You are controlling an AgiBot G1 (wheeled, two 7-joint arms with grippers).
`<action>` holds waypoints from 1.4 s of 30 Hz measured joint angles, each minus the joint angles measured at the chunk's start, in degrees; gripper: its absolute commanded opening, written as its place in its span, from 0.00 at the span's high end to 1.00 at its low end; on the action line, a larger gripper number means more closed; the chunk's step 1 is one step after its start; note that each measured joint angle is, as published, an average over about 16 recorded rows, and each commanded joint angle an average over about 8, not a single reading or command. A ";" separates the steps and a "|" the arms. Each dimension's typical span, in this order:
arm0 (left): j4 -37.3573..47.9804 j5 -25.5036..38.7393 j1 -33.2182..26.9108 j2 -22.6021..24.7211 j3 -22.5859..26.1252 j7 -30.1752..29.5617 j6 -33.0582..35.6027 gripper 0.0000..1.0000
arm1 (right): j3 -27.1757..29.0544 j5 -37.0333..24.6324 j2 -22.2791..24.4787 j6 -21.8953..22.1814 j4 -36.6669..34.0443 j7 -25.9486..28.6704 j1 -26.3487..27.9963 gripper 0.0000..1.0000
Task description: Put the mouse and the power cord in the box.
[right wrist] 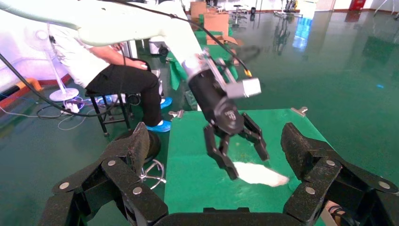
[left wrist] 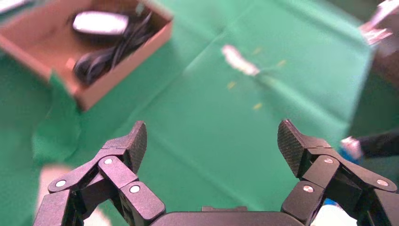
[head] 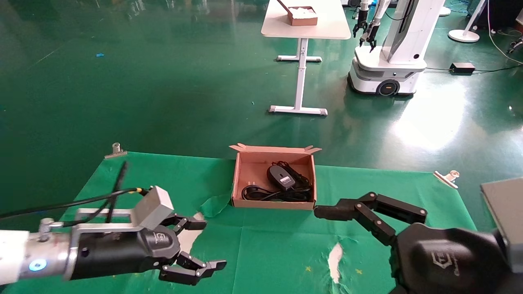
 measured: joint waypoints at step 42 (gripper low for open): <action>-6.99 -29.31 12.00 -7.24 -21.42 17.61 17.28 0.00 | -0.07 0.10 0.06 0.02 0.00 -0.05 -0.01 0.00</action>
